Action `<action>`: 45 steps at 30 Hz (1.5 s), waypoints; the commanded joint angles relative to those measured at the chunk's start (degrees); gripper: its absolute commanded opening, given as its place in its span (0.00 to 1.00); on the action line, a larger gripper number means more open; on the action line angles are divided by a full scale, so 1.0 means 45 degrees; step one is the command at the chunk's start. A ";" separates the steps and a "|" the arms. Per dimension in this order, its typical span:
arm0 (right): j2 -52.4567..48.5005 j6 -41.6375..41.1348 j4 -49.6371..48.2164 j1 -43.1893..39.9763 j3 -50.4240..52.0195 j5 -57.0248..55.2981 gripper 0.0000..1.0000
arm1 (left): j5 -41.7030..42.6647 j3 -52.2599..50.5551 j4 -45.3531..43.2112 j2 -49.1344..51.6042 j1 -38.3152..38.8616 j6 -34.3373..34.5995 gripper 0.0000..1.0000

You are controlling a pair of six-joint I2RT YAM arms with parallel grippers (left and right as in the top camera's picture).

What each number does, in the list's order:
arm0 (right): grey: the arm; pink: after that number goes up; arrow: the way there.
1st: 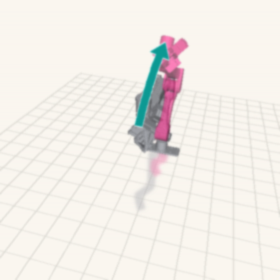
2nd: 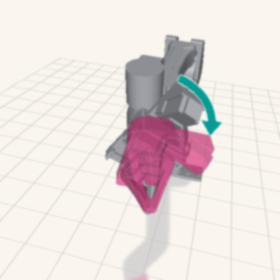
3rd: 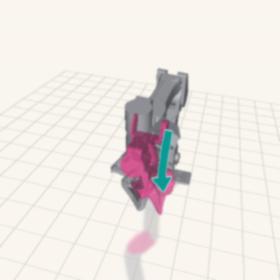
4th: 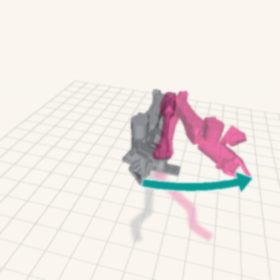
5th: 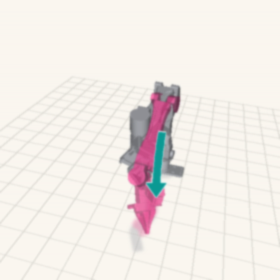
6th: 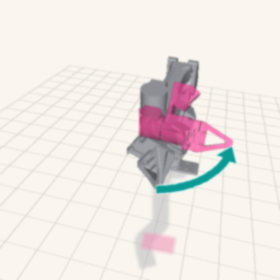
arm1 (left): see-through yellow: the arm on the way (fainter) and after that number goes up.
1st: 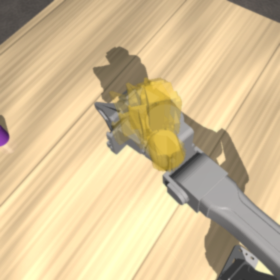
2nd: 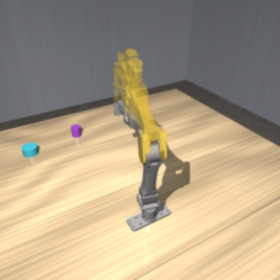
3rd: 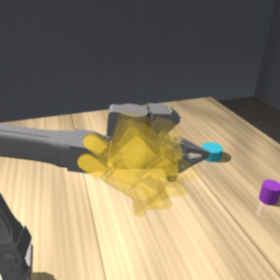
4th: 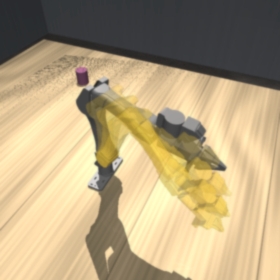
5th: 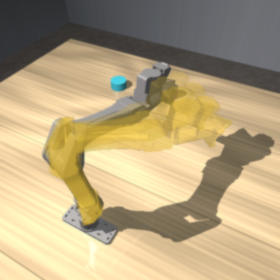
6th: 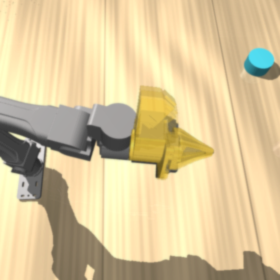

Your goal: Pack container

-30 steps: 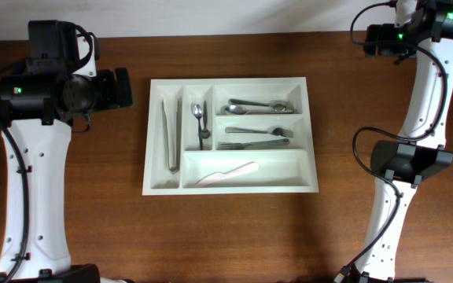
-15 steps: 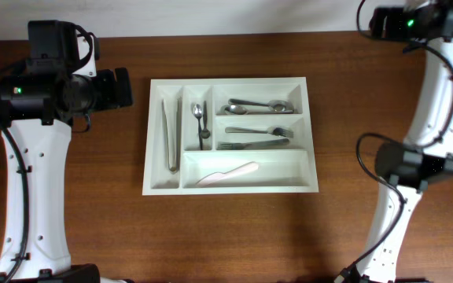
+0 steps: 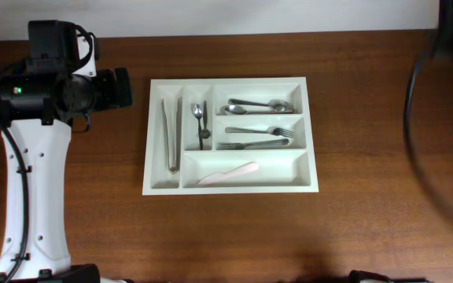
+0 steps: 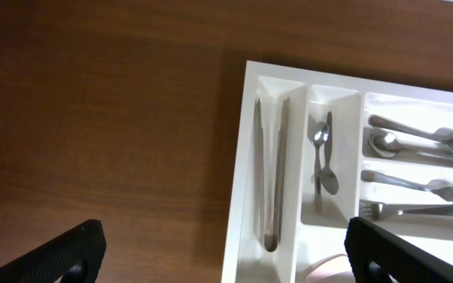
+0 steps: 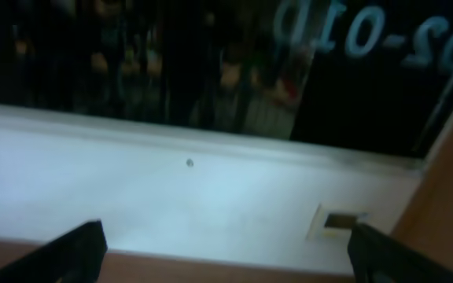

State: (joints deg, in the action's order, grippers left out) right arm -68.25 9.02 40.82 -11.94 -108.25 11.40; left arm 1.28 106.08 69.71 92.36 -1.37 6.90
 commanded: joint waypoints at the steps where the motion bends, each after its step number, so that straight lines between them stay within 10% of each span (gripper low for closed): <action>1: 0.3079 -0.0117 -0.1409 0.0068 0.5090 -0.0869 0.99 | -0.0107 0.0102 0.0005 -0.0039 -0.0044 -0.0117 0.99; 15: 1.2483 -0.1336 -0.7286 0.0068 1.8617 -0.0335 0.99 | -0.0107 0.0102 0.0005 -0.0039 -0.0044 -0.0117 0.99; 45: 1.5125 -0.2438 -0.8257 0.1496 2.3984 -0.1030 0.99 | -0.0102 0.0102 0.0005 -0.0039 -0.0044 -0.0117 0.99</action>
State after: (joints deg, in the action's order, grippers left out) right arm -0.91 -1.50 3.22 -5.56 -0.82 7.68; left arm 1.04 106.08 69.69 92.36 -1.37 6.90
